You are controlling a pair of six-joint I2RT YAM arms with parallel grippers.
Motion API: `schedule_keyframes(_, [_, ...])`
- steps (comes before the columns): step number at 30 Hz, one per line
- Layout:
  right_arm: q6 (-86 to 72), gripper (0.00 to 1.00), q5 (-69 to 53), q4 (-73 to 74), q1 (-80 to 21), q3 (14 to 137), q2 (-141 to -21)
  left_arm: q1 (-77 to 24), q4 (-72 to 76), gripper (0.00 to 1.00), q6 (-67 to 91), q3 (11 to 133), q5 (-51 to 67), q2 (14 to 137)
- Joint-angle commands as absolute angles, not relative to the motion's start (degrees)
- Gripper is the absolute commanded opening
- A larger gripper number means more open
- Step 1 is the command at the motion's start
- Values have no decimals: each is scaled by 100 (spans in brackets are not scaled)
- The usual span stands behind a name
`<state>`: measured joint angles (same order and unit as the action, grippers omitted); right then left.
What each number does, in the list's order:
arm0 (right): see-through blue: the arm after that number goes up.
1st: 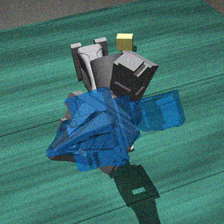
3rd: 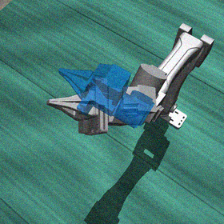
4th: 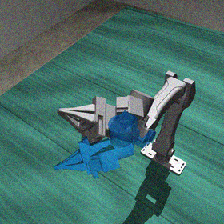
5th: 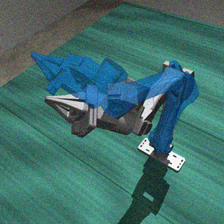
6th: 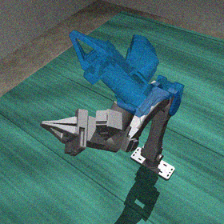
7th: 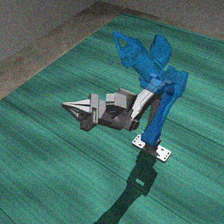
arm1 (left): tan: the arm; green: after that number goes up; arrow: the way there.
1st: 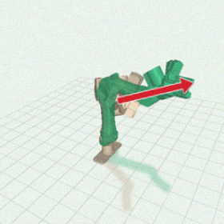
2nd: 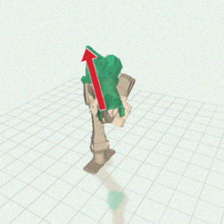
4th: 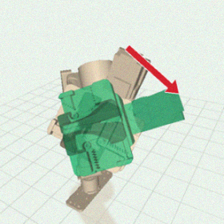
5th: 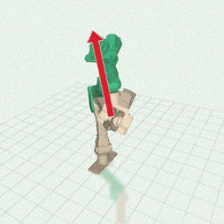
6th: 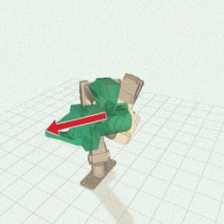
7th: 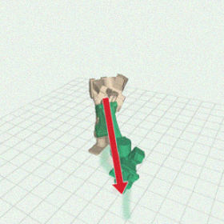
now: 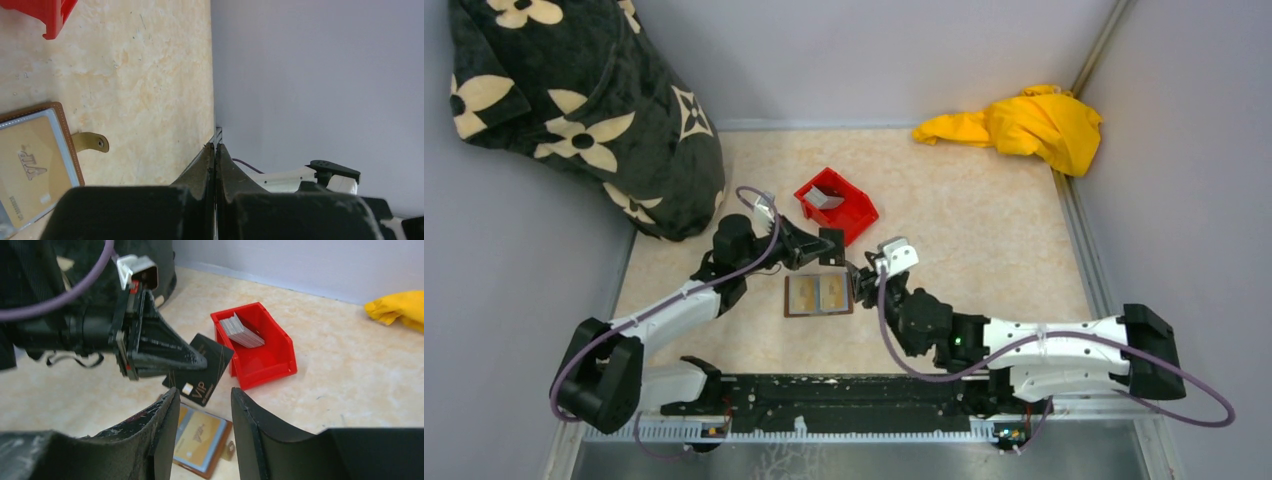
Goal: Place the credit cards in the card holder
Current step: Pick up the credit card from the storage box.
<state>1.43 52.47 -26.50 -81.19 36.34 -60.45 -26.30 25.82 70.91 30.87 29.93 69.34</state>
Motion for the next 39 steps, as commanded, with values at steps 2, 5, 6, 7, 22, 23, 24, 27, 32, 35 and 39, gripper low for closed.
schedule_keyframes(2, [-2087, 43, 4533, -1948, -7475, 3661, -5546, -2826, 3696, 0, 6435, 2871, 2803, 6969])
schedule_keyframes(5, [-2795, 41, 3889, -1694, -6892, 3604, -5353, -2905, 4201, 0, 6281, 2756, 2910, 6990])
schedule_keyframes(6, [-2989, 41, 3646, -1640, -6697, 3573, -5300, -2913, 4367, 0, 6264, 2712, 2959, 7010])
schedule_keyframes(7, [-3204, 41, 3412, -1609, -6511, 3528, -5240, -2919, 4643, 0, 6252, 2652, 3019, 7024])
schedule_keyframes(22, [-4710, 38, 747, -2738, -5039, 2823, -5322, -2931, 7150, 0, 6983, 2196, 3712, 7619])
schedule_keyframes(23, [-4742, 38, 694, -2775, -5030, 2813, -5344, -2932, 7191, 0, 7009, 2197, 3718, 7656])
schedule_keyframes(24, [-4772, 38, 651, -2810, -5016, 2809, -5362, -2935, 7230, 0, 7032, 2197, 3726, 7688])
schedule_keyframes(27, [-4857, 38, 520, -2914, -4978, 2777, -5454, -2955, 7372, 0, 7104, 2218, 3764, 7793])
schedule_keyframes(32, [-4988, 37, 306, -3180, -4940, 2757, -5624, -2987, 7504, 0, 7155, 2243, 3813, 7932])
schedule_keyframes(35, [-5043, 37, 245, -3297, -4932, 2726, -5711, -2997, 7610, 0, 7212, 2300, 3877, 8033])
schedule_keyframes(39, [-5107, 36, 177, -3432, -4915, 2679, -5811, -3028, 7759, 0, 7300, 2368, 3932, 8154])
